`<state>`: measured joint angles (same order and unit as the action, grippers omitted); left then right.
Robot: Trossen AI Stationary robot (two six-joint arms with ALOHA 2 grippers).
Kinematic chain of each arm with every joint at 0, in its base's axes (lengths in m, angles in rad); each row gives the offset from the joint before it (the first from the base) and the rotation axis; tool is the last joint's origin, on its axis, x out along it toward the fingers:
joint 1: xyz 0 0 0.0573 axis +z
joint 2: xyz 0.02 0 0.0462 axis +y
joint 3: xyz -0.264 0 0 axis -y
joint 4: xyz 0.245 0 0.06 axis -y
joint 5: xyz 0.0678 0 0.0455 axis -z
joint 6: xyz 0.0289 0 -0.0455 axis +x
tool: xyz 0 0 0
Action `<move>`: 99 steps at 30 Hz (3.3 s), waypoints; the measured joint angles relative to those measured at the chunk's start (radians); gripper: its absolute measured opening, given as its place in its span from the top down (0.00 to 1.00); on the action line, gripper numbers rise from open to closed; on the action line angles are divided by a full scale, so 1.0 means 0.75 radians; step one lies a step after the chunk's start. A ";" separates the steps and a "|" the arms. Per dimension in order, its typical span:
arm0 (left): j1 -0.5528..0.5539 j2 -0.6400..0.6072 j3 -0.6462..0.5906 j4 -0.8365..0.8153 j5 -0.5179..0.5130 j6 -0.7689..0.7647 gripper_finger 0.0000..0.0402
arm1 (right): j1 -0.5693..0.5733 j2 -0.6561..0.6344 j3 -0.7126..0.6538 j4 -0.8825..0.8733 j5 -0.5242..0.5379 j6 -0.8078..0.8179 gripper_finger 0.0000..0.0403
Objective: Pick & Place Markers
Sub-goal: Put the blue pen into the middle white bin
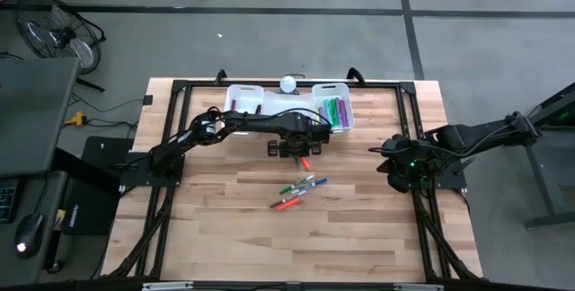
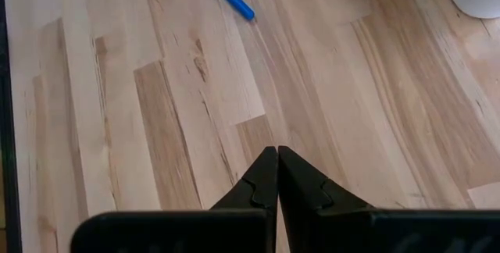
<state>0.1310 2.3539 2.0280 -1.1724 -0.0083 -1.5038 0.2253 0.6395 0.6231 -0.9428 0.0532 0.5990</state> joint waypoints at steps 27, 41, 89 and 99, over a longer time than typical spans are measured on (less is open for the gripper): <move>0.001 -0.002 -0.103 0.058 0.110 0.313 0.62 | 0.000 0.000 0.000 -0.010 0.000 -0.020 1.00; -0.004 0.000 -0.104 0.019 0.163 0.689 0.62 | 0.000 0.000 0.000 -0.016 -0.001 -0.021 1.00; -0.048 -0.027 0.261 -0.269 0.106 1.320 0.95 | 0.000 0.001 0.000 -0.024 0.010 -0.031 1.00; 0.038 -0.031 0.436 -0.358 0.008 1.433 0.93 | 0.001 0.001 0.000 -0.024 0.027 -0.020 1.00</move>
<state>0.1593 2.3310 2.3547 -1.4411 -0.0027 -0.4293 0.2256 0.6399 0.6231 -0.9611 0.0734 0.5838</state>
